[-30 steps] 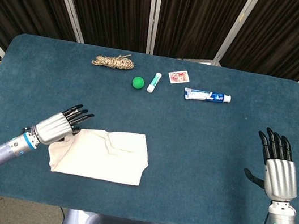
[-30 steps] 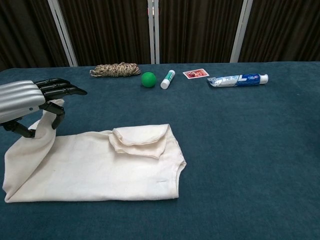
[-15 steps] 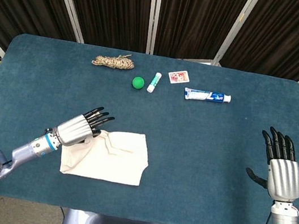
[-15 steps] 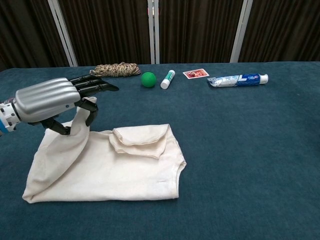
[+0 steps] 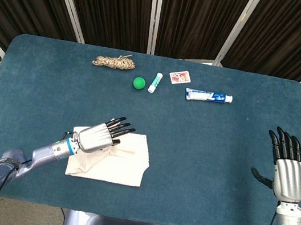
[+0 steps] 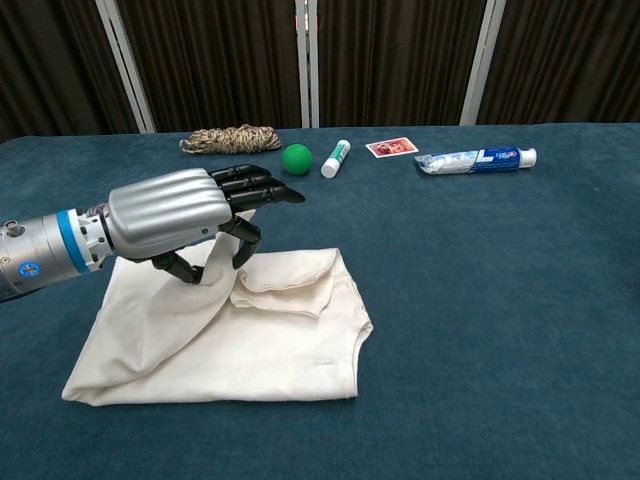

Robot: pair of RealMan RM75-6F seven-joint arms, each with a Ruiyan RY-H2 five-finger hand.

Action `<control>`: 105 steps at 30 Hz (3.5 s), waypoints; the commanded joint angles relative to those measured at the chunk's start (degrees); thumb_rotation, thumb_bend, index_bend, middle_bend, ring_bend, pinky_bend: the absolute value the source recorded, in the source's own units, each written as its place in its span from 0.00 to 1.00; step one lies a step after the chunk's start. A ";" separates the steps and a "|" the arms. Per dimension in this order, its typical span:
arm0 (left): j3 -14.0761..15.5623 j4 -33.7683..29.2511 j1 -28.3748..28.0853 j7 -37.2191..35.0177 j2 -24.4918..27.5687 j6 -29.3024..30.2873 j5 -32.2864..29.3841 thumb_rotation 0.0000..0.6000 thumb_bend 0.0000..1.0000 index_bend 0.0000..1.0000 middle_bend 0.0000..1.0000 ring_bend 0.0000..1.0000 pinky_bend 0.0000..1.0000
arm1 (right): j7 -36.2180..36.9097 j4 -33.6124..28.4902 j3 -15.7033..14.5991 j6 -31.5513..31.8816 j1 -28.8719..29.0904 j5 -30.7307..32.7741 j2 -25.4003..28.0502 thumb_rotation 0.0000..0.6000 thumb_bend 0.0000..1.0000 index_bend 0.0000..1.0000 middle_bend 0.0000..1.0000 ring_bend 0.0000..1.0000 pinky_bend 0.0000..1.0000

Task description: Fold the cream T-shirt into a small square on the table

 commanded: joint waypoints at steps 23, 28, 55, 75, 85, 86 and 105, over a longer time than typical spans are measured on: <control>0.77 -2.01 -5.18 1.99 -2.95 -2.91 1.83 1.00 0.75 0.86 0.00 0.00 0.00 | 0.21 -0.13 0.13 -0.01 -0.03 0.16 0.10 1.00 0.00 0.05 0.00 0.00 0.00; 0.87 -1.87 -5.45 2.54 -3.82 -3.84 1.69 1.00 0.75 0.86 0.00 0.00 0.00 | 0.49 -0.22 0.20 0.13 -0.11 0.16 0.26 1.00 0.00 0.05 0.00 0.00 0.00; -5.06 -12.36 -5.06 3.08 0.91 0.54 -3.38 1.00 0.26 0.00 0.00 0.00 0.00 | 0.48 -0.79 -0.01 0.53 -0.27 -0.45 0.53 1.00 0.00 0.05 0.00 0.00 0.00; 1.54 -18.45 2.33 1.70 8.58 -3.25 -2.53 1.00 0.26 0.40 0.00 0.00 0.00 | 0.07 -1.32 -0.16 0.92 -0.43 -0.92 0.59 1.00 0.00 0.06 0.00 0.00 0.00; -0.03 -14.85 2.45 -0.23 4.81 -4.21 -3.32 1.00 0.27 0.43 0.00 0.00 0.00 | -0.21 -1.05 -0.19 0.70 -0.33 -0.84 0.40 1.00 0.00 0.06 0.00 0.00 0.00; -0.14 -14.53 2.43 -0.36 4.50 -4.23 -3.33 1.00 0.27 0.43 0.00 0.00 0.00 | -0.20 -1.01 -0.17 0.68 -0.33 -0.78 0.39 1.00 0.00 0.06 0.00 0.00 0.00; -1.20 -10.47 1.98 -1.16 1.21 -2.16 -2.23 1.00 0.52 0.76 0.00 0.00 0.00 | 0.18 -1.18 -0.16 0.79 -0.40 -0.93 0.69 1.00 0.00 0.06 0.00 0.00 0.00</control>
